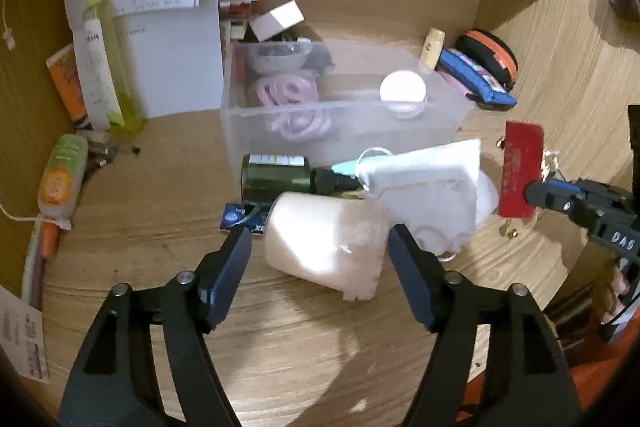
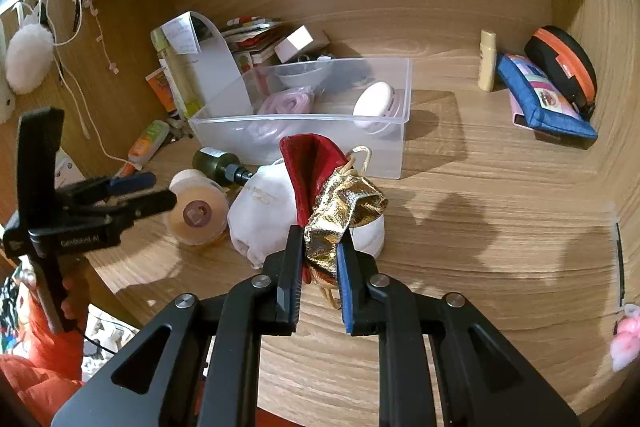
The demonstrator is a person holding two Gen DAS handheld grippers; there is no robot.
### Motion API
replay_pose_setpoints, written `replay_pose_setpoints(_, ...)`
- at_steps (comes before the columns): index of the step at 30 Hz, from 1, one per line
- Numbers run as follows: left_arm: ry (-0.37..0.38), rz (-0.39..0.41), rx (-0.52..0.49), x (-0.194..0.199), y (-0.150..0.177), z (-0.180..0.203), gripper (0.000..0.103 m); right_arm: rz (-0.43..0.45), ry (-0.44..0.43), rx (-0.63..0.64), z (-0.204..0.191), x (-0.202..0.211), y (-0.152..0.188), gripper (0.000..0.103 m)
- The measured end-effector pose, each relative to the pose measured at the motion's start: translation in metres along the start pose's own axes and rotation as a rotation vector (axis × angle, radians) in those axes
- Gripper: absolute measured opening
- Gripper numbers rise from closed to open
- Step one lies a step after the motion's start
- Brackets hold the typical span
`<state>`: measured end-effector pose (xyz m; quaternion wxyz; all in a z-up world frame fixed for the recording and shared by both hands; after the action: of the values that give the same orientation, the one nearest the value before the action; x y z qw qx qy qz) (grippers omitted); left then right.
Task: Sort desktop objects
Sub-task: 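Carry the white cup and red-gold pouch into the clear box and release both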
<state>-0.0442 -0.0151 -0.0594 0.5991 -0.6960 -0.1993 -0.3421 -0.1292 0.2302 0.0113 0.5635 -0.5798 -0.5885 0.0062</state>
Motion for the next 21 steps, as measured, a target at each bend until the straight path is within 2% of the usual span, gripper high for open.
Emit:
replay_pose_setpoints(5, 0.006, -0.043, -0.013, -0.023, 0.002, 0.003, 0.068, 0.004, -0.011, -0.006, -0.002, -0.002, -0.006, 0.014)
replay_pose_setpoints(10, 0.004, -0.022, -0.028, -0.034, -0.008, 0.004, 0.068, 0.006, -0.015, -0.002, -0.004, -0.006, -0.012, 0.014)
replay_pose_setpoints(13, -0.027, -0.009, -0.056, -0.034, -0.012, 0.009, 0.067, 0.002, -0.017, -0.004, -0.004, -0.010, -0.016, 0.014)
replay_pose_setpoints(21, -0.007, 0.018, 0.030, -0.018, -0.014, -0.004, 0.067, 0.020, -0.027, 0.007, -0.010, -0.012, -0.034, 0.014)
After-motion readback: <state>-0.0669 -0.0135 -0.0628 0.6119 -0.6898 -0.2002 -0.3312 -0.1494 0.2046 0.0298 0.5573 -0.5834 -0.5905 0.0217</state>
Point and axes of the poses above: each gripper's, at about its wrist camera, not at the fingertips, and x roughly against the way its jaws point, z to its right, y to its underside, the point moved 6 cm from there along -x, roughly the way its jaws point, and after that the axes turned 13 degrees about -x, right-handed, at the moved point
